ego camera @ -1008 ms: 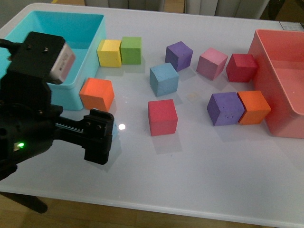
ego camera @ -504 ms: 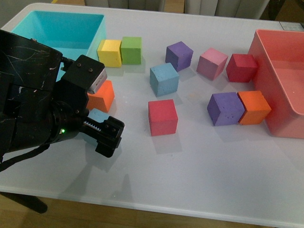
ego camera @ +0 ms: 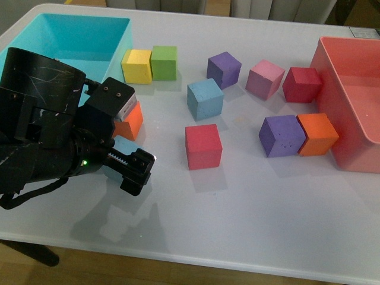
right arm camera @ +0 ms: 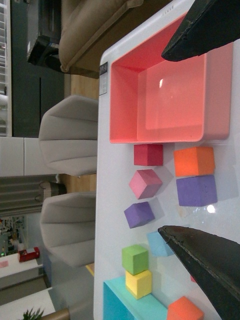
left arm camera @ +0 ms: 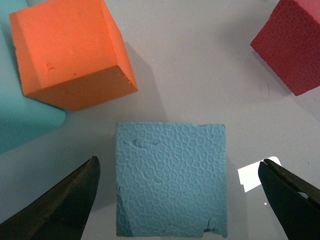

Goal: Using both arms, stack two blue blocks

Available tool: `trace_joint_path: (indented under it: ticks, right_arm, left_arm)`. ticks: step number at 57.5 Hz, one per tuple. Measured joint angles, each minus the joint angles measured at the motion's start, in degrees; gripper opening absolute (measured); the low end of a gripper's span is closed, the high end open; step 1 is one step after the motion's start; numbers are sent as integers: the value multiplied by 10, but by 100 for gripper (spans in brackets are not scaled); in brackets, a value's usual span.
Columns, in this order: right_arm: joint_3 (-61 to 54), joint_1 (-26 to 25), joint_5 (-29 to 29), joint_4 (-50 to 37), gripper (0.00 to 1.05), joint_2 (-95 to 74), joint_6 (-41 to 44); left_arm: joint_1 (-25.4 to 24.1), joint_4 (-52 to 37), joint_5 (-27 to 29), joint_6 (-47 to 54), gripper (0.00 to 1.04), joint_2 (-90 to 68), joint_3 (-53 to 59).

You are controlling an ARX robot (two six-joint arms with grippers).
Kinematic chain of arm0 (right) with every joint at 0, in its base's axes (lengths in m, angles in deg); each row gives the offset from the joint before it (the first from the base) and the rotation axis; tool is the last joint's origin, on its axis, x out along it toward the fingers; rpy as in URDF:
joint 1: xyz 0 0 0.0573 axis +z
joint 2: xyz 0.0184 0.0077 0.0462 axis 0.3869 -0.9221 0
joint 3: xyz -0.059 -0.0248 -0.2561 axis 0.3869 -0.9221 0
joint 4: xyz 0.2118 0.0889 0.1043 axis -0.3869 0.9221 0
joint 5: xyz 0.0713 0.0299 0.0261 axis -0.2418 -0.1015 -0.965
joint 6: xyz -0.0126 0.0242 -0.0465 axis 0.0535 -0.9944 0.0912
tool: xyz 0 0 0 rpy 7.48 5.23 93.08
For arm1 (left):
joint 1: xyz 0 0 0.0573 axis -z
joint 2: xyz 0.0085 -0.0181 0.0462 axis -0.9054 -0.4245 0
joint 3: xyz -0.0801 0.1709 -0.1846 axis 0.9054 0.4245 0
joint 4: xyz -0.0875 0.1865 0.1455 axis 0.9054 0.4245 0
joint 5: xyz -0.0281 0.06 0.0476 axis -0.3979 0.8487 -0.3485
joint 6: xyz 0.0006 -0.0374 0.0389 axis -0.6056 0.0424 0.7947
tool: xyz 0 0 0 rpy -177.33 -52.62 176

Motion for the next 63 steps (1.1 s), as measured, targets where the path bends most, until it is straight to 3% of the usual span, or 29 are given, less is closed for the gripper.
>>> trace_joint_path:
  ticks: [25, 43, 52, 63]
  right_arm:
    - [0, 0, 0, 0, 96, 0, 0]
    - [0, 0, 0, 0, 96, 0, 0]
    - [0, 0, 0, 0, 96, 0, 0]
    - [0, 0, 0, 0, 96, 0, 0]
  left_arm:
    - [-5, 2, 11, -14, 96, -44, -14]
    - [5, 18, 15, -42, 51, 7, 14]
    - [9, 45, 17, -41, 42, 74, 27]
    - [14, 93, 18, -36, 40, 143, 21]
